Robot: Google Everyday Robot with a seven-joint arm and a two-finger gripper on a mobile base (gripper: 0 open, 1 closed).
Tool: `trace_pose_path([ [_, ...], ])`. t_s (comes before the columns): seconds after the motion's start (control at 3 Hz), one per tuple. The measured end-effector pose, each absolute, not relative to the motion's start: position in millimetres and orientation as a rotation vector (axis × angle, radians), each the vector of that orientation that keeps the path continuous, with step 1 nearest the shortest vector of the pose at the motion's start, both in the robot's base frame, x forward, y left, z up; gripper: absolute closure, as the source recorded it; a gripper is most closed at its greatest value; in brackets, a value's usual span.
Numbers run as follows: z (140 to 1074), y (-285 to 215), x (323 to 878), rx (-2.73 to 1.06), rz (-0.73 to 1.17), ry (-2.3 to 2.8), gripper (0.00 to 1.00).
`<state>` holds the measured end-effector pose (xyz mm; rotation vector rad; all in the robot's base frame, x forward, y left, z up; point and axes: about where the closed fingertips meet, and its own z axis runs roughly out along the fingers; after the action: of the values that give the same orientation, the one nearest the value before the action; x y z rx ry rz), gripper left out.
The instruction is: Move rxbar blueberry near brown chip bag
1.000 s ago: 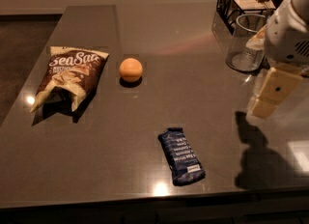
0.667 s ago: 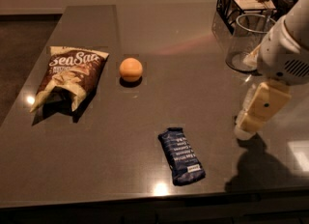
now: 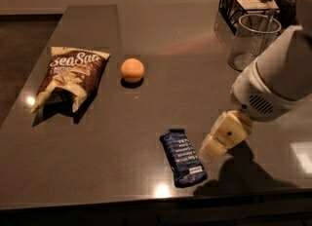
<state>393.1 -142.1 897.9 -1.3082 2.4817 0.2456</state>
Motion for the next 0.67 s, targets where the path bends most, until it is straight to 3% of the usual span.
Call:
trace_pose_path([
  [0.67, 854, -89, 376, -1.244, 0.237, 2.543, 0.00],
])
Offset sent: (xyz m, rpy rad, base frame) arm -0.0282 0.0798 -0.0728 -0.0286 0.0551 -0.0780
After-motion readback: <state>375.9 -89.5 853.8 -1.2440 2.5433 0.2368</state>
